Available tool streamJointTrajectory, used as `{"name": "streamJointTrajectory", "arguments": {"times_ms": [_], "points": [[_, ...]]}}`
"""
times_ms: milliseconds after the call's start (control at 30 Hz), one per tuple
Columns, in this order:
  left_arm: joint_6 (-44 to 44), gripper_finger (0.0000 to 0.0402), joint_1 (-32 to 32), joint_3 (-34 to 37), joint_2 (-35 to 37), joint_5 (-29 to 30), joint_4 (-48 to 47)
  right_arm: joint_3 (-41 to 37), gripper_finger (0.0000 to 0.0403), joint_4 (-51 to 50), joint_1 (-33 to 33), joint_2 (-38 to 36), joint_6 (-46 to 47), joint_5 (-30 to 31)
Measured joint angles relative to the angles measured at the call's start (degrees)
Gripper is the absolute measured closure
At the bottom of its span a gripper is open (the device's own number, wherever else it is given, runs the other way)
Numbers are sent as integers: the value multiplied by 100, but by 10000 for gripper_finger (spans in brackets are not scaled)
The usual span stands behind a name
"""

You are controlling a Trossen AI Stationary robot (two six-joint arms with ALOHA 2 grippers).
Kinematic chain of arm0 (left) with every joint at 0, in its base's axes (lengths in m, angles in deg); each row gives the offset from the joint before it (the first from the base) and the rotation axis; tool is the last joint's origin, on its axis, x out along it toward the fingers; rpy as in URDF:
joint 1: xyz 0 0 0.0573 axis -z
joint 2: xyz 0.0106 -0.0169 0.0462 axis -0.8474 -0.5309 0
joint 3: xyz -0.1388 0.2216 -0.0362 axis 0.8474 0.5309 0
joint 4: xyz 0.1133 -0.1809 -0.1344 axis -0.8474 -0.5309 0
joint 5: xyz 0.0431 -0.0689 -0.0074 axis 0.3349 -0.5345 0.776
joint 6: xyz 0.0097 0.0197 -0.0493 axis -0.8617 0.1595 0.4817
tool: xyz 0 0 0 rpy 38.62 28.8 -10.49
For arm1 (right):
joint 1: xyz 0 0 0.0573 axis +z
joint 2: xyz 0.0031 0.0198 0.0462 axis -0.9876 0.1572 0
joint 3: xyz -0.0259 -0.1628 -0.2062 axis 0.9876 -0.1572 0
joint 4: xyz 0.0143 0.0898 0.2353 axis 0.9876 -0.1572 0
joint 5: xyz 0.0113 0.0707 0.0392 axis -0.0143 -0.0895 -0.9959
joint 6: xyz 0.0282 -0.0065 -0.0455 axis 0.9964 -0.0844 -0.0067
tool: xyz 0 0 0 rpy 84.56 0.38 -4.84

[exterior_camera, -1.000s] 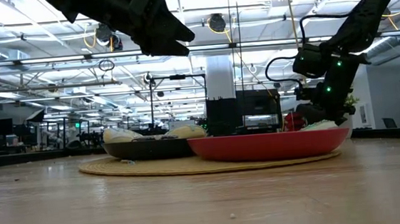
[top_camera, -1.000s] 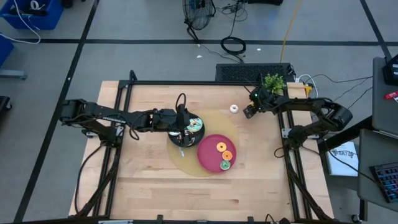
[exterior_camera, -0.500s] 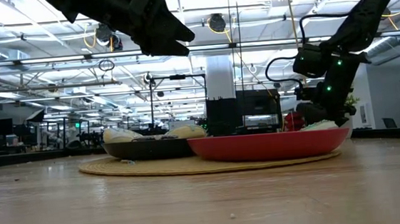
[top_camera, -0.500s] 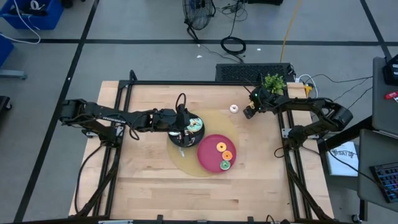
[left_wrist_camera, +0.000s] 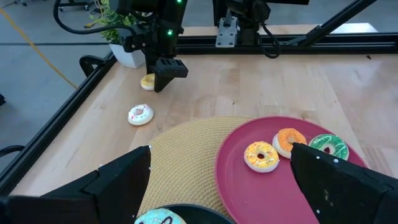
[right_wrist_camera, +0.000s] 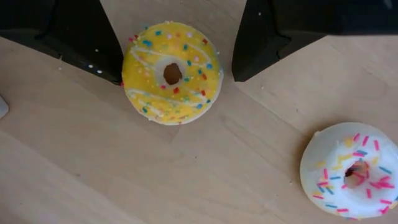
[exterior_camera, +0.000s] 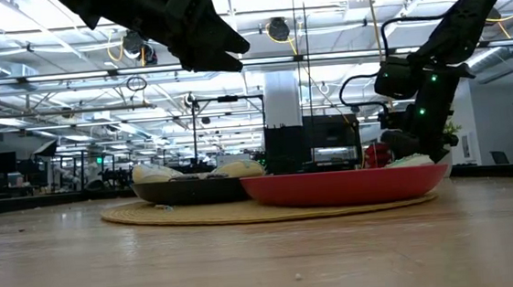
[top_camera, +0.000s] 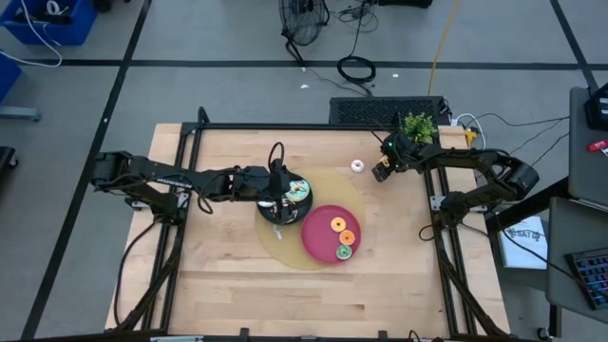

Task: Pick & Place donuts
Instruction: Put the small yellow donut on the pink plate

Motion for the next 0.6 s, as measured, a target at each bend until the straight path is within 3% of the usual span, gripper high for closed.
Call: {"name": "streamJointTrajectory", "arguments": {"times_ms": [400, 600], "points": [[11, 21, 0, 0, 0, -2, 0, 0, 126, -10, 0, 1, 103, 27], [17, 21, 1, 0, 0, -1, -2, -4, 157, -138, 0, 2, 103, 23]]}}
